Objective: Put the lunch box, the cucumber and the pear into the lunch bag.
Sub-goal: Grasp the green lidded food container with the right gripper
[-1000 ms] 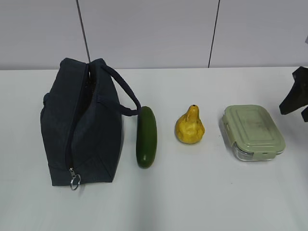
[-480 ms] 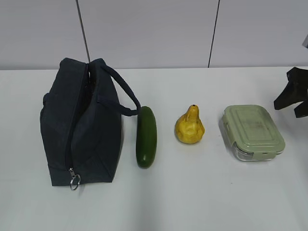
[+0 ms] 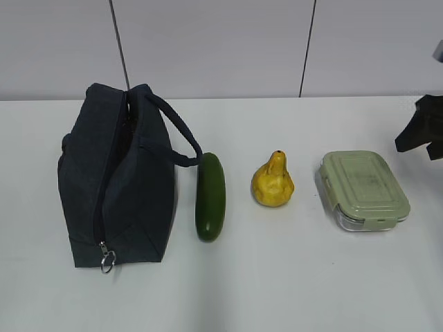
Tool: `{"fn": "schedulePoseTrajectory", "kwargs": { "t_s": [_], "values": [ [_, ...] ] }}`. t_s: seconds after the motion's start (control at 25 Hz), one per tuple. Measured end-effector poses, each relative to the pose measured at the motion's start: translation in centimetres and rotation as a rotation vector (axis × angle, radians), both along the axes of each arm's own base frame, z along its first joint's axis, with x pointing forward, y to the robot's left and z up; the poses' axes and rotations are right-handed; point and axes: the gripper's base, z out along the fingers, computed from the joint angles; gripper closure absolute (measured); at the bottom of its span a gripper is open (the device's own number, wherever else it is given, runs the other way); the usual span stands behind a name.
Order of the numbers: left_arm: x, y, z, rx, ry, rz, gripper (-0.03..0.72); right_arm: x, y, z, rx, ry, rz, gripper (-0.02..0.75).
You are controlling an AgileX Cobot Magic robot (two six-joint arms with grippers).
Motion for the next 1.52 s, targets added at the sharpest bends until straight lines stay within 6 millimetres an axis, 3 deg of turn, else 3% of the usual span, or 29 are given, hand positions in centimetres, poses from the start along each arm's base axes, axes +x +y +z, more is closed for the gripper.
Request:
{"fn": "schedulePoseTrajectory", "kwargs": {
  "t_s": [0.12,0.24,0.48,0.8,0.96,1.52],
  "values": [
    [0.0,0.0,0.0,0.0,0.0,0.0,0.449,0.1,0.1,-0.8,0.018,0.047,0.04,0.145],
    [0.0,0.0,0.0,0.0,0.0,0.0,0.449,0.6,0.1,-2.3,0.053,0.123,0.09,0.124],
    [0.0,0.0,0.0,0.0,0.0,0.0,0.449,2.1,-0.6,-4.0,0.103,0.206,0.143,0.125],
    [0.0,0.0,0.0,0.0,0.0,0.0,0.449,3.2,-2.7,-4.6,0.124,0.176,0.172,0.146],
    [0.0,0.0,0.0,0.0,0.0,0.0,0.449,3.5,-3.4,-6.0,0.19,0.16,0.162,0.147],
    [0.0,0.0,0.0,0.0,0.0,0.0,0.449,4.0,-3.1,-6.3,0.284,0.096,0.153,0.148]
  ]
}}
